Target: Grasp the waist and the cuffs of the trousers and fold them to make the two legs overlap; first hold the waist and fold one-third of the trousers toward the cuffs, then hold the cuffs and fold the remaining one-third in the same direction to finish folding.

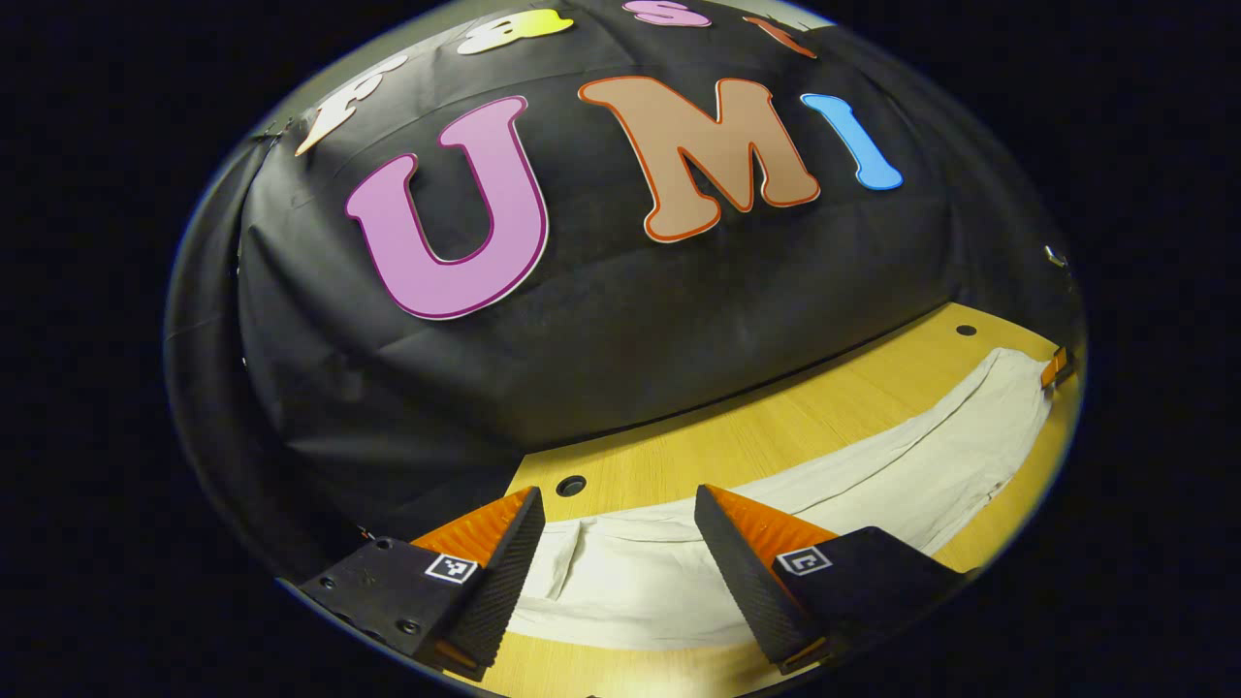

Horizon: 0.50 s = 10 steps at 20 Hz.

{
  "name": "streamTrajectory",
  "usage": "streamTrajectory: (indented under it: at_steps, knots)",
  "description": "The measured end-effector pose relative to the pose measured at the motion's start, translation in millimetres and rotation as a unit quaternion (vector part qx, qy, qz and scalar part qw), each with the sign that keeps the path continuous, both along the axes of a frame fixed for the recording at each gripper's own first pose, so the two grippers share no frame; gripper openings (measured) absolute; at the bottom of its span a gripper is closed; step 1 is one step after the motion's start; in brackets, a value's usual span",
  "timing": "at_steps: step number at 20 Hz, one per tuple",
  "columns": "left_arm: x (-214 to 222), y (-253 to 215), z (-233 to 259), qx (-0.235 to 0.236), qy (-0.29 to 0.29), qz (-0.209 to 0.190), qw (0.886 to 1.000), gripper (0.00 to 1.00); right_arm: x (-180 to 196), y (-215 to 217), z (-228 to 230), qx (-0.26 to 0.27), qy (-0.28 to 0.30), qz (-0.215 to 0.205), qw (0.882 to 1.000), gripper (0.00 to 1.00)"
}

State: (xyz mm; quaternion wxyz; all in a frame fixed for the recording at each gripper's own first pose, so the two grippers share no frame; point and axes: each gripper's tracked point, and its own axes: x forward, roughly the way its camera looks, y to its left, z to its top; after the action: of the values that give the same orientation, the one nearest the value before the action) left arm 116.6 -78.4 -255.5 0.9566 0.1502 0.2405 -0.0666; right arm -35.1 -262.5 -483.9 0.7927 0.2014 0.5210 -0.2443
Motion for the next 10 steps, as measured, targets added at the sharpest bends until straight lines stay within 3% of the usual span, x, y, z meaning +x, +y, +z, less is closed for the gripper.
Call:
streamTrajectory:
  at_steps: [2, 3, 4, 5, 8, 10]
  knots:
    - [-5.9, -3.1, 4.0, 0.0, 0.0, 0.009, 1.0, 0.95, -1.9, -5.3, -3.6, 0.011, -0.001, -0.014, 1.0, 0.78]
    - [-8.3, -4.6, 6.9, -0.001, -0.001, 0.015, 1.0, 0.95, -2.8, -1.3, -5.7, 0.031, -0.001, -0.022, 0.999, 0.48]
    - [-11.3, -4.4, 9.8, -0.003, -0.001, 0.021, 1.0, 0.95, 0.5, -3.4, -2.8, 0.042, -0.007, -0.031, 0.999, 0.41]
    - [-14.4, -3.9, 12.1, -0.004, -0.002, 0.026, 1.0, 0.95, 2.0, -4.1, -4.3, 0.051, -0.011, -0.032, 0.998, 0.26]
    - [-22.5, 0.6, 17.2, -0.008, -0.005, 0.038, 0.999, 0.95, 2.2, -8.4, 3.7, 0.037, -0.028, -0.006, 0.999, 0.08]
    - [-25.5, 6.9, 15.4, -0.009, -0.004, 0.045, 0.999, 0.95, 8.0, -7.5, 12.3, 0.026, -0.036, 0.011, 0.999, 0.14]
